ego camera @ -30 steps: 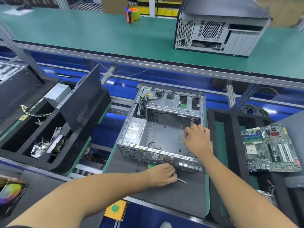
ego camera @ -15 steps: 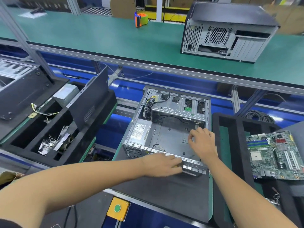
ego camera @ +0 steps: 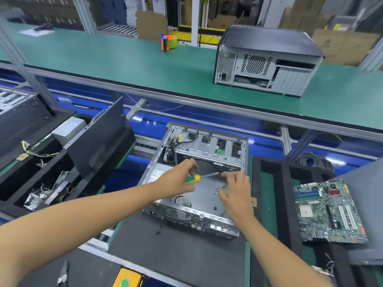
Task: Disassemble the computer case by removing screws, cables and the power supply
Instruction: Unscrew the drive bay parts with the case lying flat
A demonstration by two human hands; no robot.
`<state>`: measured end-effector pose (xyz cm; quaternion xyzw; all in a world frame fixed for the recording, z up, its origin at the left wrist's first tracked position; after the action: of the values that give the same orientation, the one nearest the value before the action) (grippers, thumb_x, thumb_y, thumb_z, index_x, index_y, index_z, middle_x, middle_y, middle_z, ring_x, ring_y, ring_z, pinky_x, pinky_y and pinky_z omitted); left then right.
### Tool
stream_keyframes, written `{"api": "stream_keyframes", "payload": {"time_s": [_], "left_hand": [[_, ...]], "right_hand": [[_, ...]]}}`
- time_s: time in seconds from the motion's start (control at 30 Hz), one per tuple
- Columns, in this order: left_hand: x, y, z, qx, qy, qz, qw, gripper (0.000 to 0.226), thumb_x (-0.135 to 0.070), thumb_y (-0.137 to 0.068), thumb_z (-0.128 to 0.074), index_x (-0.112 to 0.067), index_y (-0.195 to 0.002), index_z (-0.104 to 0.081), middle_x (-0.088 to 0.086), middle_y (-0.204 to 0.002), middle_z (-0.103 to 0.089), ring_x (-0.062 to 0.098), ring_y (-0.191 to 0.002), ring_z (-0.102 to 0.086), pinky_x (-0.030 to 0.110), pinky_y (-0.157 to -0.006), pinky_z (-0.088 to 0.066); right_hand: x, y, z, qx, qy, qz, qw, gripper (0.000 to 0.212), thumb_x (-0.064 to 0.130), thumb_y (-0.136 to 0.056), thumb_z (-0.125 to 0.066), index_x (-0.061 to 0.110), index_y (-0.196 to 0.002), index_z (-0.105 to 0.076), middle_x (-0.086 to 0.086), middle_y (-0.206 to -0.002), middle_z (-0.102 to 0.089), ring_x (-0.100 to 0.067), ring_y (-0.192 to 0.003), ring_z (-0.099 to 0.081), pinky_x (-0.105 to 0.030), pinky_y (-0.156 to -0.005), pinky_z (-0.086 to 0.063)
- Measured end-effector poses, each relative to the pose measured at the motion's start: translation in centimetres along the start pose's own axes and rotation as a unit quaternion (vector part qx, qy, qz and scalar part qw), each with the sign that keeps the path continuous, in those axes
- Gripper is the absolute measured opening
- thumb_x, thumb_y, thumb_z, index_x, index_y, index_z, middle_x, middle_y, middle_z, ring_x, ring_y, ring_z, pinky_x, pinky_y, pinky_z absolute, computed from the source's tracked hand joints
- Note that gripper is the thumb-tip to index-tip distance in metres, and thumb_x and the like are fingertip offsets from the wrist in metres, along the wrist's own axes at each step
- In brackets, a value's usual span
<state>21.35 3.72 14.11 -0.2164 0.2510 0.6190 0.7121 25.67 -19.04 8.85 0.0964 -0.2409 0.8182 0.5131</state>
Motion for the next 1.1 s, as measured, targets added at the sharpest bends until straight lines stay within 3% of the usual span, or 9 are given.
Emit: {"api": "stream_keyframes", "payload": {"time_s": [0.1,0.23,0.4,0.57,0.67,0.73,0.9,1.0,1.1], "left_hand": [[-1.2,-1.8,-1.3,0.005,0.11,0.049,0.993,0.046,-0.01,-0.082,-0.076,-0.018,-0.118,-0.049,-0.001,-0.114,-0.055,-0.006,-0.097,-0.053,0.013,-0.081,-0.043],[-2.9,-3.3,-2.6,-0.018,0.228,0.1,0.968,0.046,-0.006,-0.085,-0.074,-0.017,-0.118,-0.045,0.002,-0.114,-0.061,0.01,-0.101,-0.06,0.026,-0.084,-0.049],[-4.3,-5.4,-1.8,-0.063,0.328,0.092,0.938,0.043,-0.009,-0.089,-0.069,-0.013,-0.11,-0.033,0.005,-0.103,-0.048,0.02,-0.077,-0.047,0.032,-0.067,-0.043],[-3.9,-8.7,-0.1,-0.074,0.379,0.103,0.917,0.029,-0.038,-0.083,-0.055,-0.024,-0.1,-0.036,0.004,-0.095,-0.045,0.018,-0.082,-0.045,0.037,-0.071,-0.041],[-3.2,-11.6,0.6,-0.075,0.429,0.114,0.893,0.025,-0.048,-0.085,-0.047,-0.024,-0.093,-0.046,-0.002,-0.088,-0.047,0.015,-0.076,-0.046,0.033,-0.068,-0.042],[-2.1,-13.8,1.4,-0.047,0.462,0.108,0.879,0.039,-0.054,-0.089,-0.043,-0.017,-0.093,-0.052,-0.003,-0.077,-0.048,0.013,-0.062,-0.044,0.03,-0.055,-0.035],[1.2,-17.7,1.4,-0.013,0.329,0.011,0.944,0.02,-0.027,-0.109,-0.049,-0.01,-0.1,-0.055,-0.007,-0.081,-0.062,0.005,-0.068,-0.057,0.023,-0.061,-0.045],[2.4,-19.6,0.6,-0.019,0.186,-0.055,0.981,0.002,-0.011,-0.101,-0.061,-0.012,-0.1,-0.062,-0.004,-0.093,-0.064,0.006,-0.085,-0.057,0.027,-0.078,-0.047],[3.5,-20.9,-0.1,-0.005,0.126,-0.081,0.989,0.006,-0.01,-0.098,-0.066,-0.009,-0.104,-0.066,-0.001,-0.102,-0.069,0.014,-0.094,-0.06,0.034,-0.089,-0.048]], "right_hand": [[0.4,0.1,-0.2,0.006,0.084,0.062,0.994,0.059,0.03,-0.075,-0.072,0.024,-0.131,-0.054,0.001,-0.1,-0.042,-0.022,-0.085,-0.04,-0.038,-0.078,-0.044],[0.5,-0.9,-0.3,0.05,0.045,0.068,0.995,0.071,0.028,-0.074,-0.078,0.023,-0.138,-0.049,0.0,-0.11,-0.043,-0.022,-0.078,-0.052,-0.037,-0.062,-0.051],[2.2,-5.0,-0.1,0.018,-0.056,0.031,0.998,0.04,0.024,-0.081,-0.076,0.022,-0.114,-0.054,0.005,-0.115,-0.04,-0.021,-0.061,-0.057,-0.031,-0.044,-0.044],[3.9,-9.4,0.0,0.018,-0.121,0.016,0.992,0.039,0.032,-0.073,-0.073,0.03,-0.107,-0.053,0.016,-0.1,-0.038,-0.008,-0.06,-0.049,-0.019,-0.044,-0.03],[4.2,-11.5,0.2,0.014,-0.195,-0.023,0.98,0.033,0.045,-0.072,-0.058,0.039,-0.104,-0.055,0.016,-0.096,-0.043,-0.005,-0.073,-0.055,-0.027,-0.054,-0.046],[3.7,-12.8,0.3,-0.002,-0.253,-0.043,0.967,0.018,0.04,-0.076,-0.065,0.043,-0.091,-0.054,0.014,-0.093,-0.046,-0.004,-0.079,-0.055,-0.019,-0.062,-0.047],[2.3,-15.5,0.6,-0.016,-0.256,-0.099,0.962,0.03,0.019,-0.085,-0.075,0.036,-0.076,-0.052,0.002,-0.084,-0.05,-0.008,-0.073,-0.052,-0.015,-0.062,-0.037],[1.8,-17.0,1.1,-0.025,-0.268,-0.152,0.951,0.021,0.017,-0.086,-0.072,0.017,-0.079,-0.052,-0.012,-0.081,-0.057,-0.024,-0.07,-0.057,-0.037,-0.06,-0.045],[1.2,-17.9,1.7,-0.032,-0.28,-0.185,0.942,0.02,0.022,-0.084,-0.068,0.012,-0.083,-0.052,-0.02,-0.078,-0.063,-0.041,-0.071,-0.064,-0.05,-0.063,-0.055]]}}
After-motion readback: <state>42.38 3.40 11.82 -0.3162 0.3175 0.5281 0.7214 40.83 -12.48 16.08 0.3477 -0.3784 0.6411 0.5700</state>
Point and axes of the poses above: each hand's wrist, its own y-axis away from the middle knuckle, its own z-axis out of the back of the hand, x = y × z, the point moved 2 cm from there along -y, towards the middle knuckle
